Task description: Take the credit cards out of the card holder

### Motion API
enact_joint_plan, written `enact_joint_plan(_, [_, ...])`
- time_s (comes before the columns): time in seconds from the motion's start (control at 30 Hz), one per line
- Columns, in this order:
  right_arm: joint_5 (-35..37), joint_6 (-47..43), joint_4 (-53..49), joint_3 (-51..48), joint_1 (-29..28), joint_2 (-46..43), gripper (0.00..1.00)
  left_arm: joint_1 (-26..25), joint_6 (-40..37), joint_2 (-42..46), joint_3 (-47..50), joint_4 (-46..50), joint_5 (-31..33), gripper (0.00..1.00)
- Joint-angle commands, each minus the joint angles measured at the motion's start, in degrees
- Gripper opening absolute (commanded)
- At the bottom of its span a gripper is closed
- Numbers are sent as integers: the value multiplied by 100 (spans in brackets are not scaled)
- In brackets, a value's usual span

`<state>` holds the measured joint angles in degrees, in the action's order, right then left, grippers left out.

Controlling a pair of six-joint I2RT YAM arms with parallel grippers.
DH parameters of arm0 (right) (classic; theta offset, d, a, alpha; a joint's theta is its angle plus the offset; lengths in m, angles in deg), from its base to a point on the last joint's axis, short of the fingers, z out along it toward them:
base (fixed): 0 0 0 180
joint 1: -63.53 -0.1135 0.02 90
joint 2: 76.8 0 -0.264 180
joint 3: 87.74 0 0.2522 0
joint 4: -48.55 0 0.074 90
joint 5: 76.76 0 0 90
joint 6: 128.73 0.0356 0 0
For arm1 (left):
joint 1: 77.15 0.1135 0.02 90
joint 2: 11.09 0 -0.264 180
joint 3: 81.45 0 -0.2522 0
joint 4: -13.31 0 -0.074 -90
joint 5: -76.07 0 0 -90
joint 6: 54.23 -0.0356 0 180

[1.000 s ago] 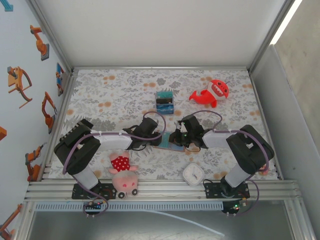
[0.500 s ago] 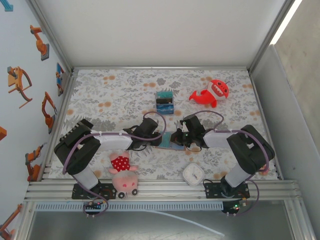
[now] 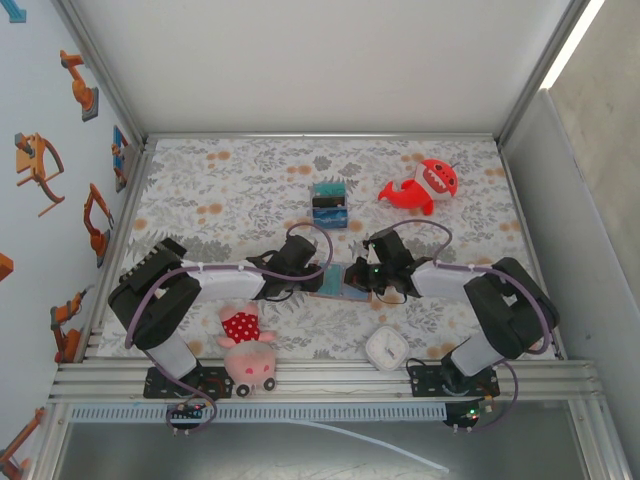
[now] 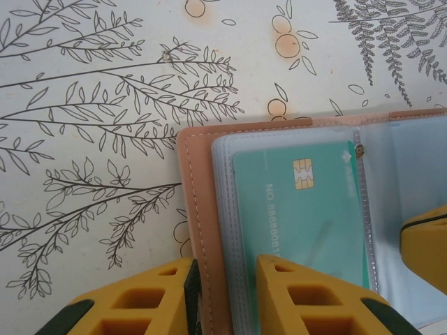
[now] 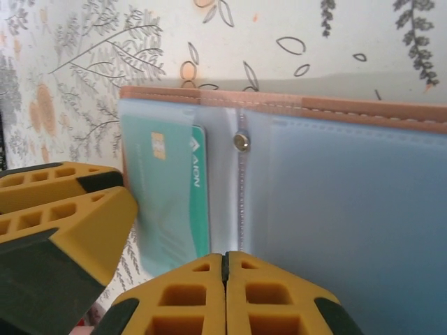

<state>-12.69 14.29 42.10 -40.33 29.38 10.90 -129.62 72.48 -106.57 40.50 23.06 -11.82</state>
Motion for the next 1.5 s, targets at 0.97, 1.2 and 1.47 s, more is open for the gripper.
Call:
enact_joint_plan(0.97, [-458,574,1717,-521,40,331,17,-27,-41,-84,-145,386,-88,20])
enact_joint_plan(1.2, [-119,128,577,-310,41,-274,17,-27,-67,-131,-174,407,-90,16])
enact_joint_plan(1.47, [87,-19,96,-237,41,-431,17,-27,-93,-129,-204,417,-96,13])
